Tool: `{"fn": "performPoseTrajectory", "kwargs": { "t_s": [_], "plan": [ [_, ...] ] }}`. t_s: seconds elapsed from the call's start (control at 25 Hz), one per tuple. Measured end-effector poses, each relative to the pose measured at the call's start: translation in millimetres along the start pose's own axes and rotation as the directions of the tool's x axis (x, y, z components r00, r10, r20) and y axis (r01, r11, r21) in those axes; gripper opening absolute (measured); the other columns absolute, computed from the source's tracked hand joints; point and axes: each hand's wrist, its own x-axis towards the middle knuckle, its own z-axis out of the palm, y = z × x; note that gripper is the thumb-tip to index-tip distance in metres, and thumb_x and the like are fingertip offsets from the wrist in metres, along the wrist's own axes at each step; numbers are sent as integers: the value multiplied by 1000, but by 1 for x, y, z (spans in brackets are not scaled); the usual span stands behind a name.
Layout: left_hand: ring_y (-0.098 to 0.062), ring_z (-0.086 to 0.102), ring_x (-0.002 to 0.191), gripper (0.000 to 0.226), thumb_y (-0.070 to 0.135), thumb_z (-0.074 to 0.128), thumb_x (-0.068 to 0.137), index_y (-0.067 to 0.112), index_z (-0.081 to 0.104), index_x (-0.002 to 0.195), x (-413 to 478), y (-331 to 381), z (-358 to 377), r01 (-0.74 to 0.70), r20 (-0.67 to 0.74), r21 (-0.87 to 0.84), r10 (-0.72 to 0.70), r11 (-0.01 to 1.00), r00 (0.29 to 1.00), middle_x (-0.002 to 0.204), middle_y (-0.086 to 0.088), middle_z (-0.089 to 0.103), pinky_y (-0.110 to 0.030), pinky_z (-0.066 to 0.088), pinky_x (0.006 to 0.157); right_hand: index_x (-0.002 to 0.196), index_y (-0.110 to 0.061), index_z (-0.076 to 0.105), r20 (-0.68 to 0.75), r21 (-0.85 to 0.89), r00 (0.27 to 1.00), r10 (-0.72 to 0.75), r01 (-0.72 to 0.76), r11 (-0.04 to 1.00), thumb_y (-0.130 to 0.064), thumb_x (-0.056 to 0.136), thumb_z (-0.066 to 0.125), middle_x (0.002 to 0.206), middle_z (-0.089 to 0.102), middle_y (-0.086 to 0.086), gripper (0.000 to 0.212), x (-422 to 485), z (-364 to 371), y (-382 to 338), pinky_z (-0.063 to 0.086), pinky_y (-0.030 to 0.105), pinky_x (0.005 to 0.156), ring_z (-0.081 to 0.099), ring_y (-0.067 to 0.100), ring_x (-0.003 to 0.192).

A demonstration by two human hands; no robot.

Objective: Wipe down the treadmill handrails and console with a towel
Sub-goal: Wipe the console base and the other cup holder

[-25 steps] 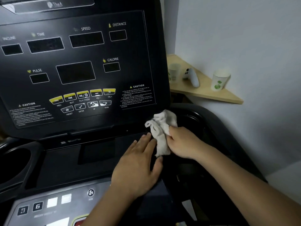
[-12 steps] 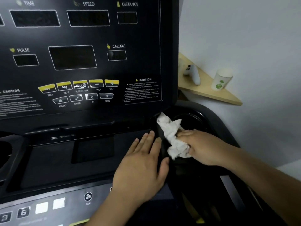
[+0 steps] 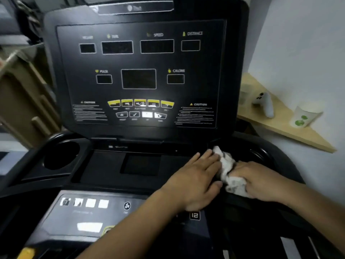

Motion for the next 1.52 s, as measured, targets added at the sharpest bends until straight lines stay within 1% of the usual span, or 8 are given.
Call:
{"fn": "performPoseTrajectory", "kwargs": {
  "t_s": [0.16, 0.32, 0.56, 0.72, 0.92, 1.12, 1.24, 1.52],
  "plan": [
    [-16, 0, 153, 64, 42, 36, 101, 8, 24, 154, -5, 0, 8, 53, 19, 40, -54, 998, 998, 164, -10, 15, -33, 1, 124, 113, -26, 67, -224, -82, 971, 89, -109, 991, -19, 81, 60, 127, 56, -11, 33, 25, -5, -13, 37, 24, 102, 49, 11, 123],
    [-14, -1, 153, 75, 55, 19, 95, 11, 21, 156, -7, 1, 13, 75, 18, 96, -77, 993, 997, 165, -5, 12, -35, 4, 124, 82, -38, 55, -61, -86, 998, 11, -16, 996, -24, 84, 58, 98, 57, -12, 14, -8, 7, -19, 44, 25, 81, 55, 12, 99],
    [-11, -4, 152, 77, 57, 17, 94, 12, 19, 156, -9, 2, 9, 93, 41, 106, -97, 990, 994, 165, -3, 8, -32, 3, 124, 107, -38, 54, -197, -294, 973, 123, -179, 939, -45, 69, 49, 130, 53, -7, 39, 35, 1, 2, 49, 30, 89, 49, 19, 121],
    [-12, 1, 152, 78, 63, 12, 97, 13, 23, 156, -6, 3, 8, 89, 18, 68, -91, 994, 996, 165, -2, 15, -31, 4, 124, 80, -42, 54, -75, -153, 997, 17, -28, 988, -40, 82, 58, 105, 57, -17, 4, 6, 20, 1, 44, 22, 78, 55, 8, 109],
    [-10, 2, 152, 75, 59, 18, 96, 13, 22, 156, -4, 3, 8, 75, 13, 82, -76, 994, 997, 164, -2, 16, -28, 3, 123, 142, -31, 21, -173, -196, 960, 222, -254, 947, -41, 65, 63, 131, 51, -1, 89, 41, -1, -14, 54, 35, 86, 58, 23, 114],
    [-7, -1, 152, 80, 66, 10, 94, 16, 23, 156, -5, 2, 8, 70, 25, 93, -72, 993, 997, 164, 1, 16, -29, 4, 124, 104, -25, 64, -90, -245, 978, 187, -204, 948, -34, 88, 58, 115, 57, -4, 19, -2, 22, -4, 44, 29, 88, 53, 17, 110],
    [-6, -3, 151, 78, 63, 11, 95, 17, 22, 156, -4, 2, 9, 85, 33, 100, -89, 991, 996, 164, 2, 16, -28, 3, 123, 104, -25, 65, -32, -313, 955, 294, -289, 905, -41, 91, 51, 114, 63, -4, 26, -14, 10, 5, 45, 30, 91, 58, 19, 108],
    [-4, -3, 151, 78, 65, 9, 94, 19, 22, 156, -5, 1, 8, 83, 25, 89, -85, 993, 996, 164, 4, 17, -26, 2, 123, 110, -38, 59, -215, -116, 962, 167, -195, 974, -35, 87, 56, 117, 47, -13, 23, -16, 20, -14, 42, 30, 85, 49, 16, 109]
  ]
}}
